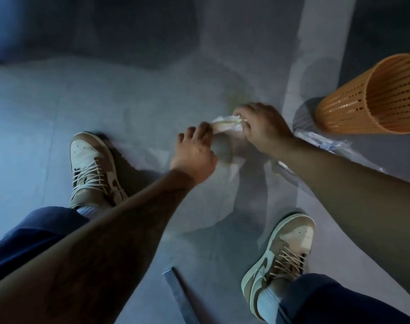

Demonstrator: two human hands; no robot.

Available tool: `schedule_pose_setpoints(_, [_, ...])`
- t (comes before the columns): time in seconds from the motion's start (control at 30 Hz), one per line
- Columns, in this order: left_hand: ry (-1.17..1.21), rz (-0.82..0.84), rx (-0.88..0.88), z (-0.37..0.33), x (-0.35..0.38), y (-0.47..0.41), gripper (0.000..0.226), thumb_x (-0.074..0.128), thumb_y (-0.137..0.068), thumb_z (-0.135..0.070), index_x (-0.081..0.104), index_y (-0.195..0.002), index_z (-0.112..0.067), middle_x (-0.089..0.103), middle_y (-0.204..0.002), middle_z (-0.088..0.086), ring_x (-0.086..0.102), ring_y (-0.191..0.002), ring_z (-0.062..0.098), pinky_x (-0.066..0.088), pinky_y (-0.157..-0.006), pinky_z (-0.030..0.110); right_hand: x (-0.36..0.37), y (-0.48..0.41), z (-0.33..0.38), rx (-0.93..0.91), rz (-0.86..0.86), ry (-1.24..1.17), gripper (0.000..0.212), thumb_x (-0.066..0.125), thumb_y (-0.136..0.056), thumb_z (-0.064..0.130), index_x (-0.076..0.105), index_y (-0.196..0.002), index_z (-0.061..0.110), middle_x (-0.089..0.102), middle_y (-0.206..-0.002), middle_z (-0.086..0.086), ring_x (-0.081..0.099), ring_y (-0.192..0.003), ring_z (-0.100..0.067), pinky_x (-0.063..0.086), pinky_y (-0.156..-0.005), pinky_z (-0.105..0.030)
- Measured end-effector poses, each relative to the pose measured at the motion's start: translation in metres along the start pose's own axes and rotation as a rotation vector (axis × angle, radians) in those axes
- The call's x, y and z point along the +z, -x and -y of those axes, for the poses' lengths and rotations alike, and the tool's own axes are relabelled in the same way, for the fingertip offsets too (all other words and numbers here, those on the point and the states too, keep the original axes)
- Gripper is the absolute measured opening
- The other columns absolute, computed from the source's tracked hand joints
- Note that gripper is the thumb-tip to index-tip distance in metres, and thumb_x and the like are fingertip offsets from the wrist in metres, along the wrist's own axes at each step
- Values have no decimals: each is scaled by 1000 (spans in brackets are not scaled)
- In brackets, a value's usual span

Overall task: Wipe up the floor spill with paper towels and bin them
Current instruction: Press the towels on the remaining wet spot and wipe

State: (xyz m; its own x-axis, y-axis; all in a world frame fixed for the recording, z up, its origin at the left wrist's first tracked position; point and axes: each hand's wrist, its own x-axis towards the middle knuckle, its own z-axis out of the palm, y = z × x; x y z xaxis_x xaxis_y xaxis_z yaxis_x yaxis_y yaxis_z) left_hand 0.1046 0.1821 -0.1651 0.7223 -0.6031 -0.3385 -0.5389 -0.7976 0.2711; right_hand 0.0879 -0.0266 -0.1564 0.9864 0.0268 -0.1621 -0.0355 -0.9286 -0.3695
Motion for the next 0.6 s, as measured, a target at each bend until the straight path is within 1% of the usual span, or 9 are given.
schedule_pose_setpoints(0.07, [14,-132,43,7,-19,-41,67,57,-72,-29,53,-135,-7,50,-141,16,54,-111,39,41,-93,45,-18,-25,-10,55,-102,7,33,48,-84,19,67,-111,17,67,-109,-13,63,-97,-39,51,-84,-44])
schedule_pose_setpoints(0.13, [-1,-163,60,9,-38,-82,67,57,-73,-26,51,-136,-5,47,-143,19,54,-113,40,39,-97,44,-35,-54,-18,110,-141,12,36,48,-85,18,69,-114,20,65,-117,-12,60,-109,-37,48,-91,-41])
schedule_pose_setpoints(0.2, [-14,-53,19,7,-50,-119,72,59,-78,-26,41,-144,-6,38,-150,16,49,-122,38,35,-104,43,-41,-83,-31,218,-53,26,38,50,-89,21,67,-123,21,59,-130,-12,55,-120,-37,45,-99,-40])
schedule_pose_setpoints(0.27, [18,126,-55,7,-50,-144,83,61,-80,-32,27,-152,-9,30,-157,14,44,-131,39,35,-110,45,-35,-100,-40,323,149,38,45,54,-91,29,57,-136,24,51,-139,-12,51,-126,-39,44,-105,-42])
schedule_pose_setpoints(0.33, [11,337,-98,6,-43,-152,95,60,-79,-34,11,-157,-10,16,-164,13,26,-146,40,29,-116,51,-22,-95,-41,290,297,70,54,52,-92,32,45,-145,27,45,-146,-9,48,-129,-40,43,-106,-45])
schedule_pose_setpoints(0.37, [-29,384,-73,4,-38,-150,95,60,-82,-31,8,-158,-8,7,-166,10,15,-151,36,24,-118,53,-15,-88,-40,249,326,105,58,51,-93,27,39,-149,26,40,-151,-8,45,-132,-39,41,-107,-47])
schedule_pose_setpoints(0.4, [-70,386,-41,2,-34,-145,92,60,-84,-27,9,-158,-7,1,-168,7,8,-153,31,21,-119,54,-9,-79,-38,227,338,144,62,51,-93,21,33,-152,22,34,-155,-8,40,-135,-38,38,-107,-48])
schedule_pose_setpoints(0.47, [-103,342,6,0,-29,-132,86,59,-84,-22,15,-157,-9,-1,-168,5,6,-153,27,22,-119,54,0,-62,-31,229,319,217,65,49,-93,15,27,-154,14,25,-160,-10,33,-138,-38,34,-107,-49])
schedule_pose_setpoints(0.6, [-102,372,58,-3,-14,-92,90,59,-77,-20,17,-157,-11,1,-168,5,8,-153,26,27,-116,51,13,-29,-23,239,320,274,59,41,-95,16,29,-153,9,22,-162,-11,32,-140,-38,28,-112,-47])
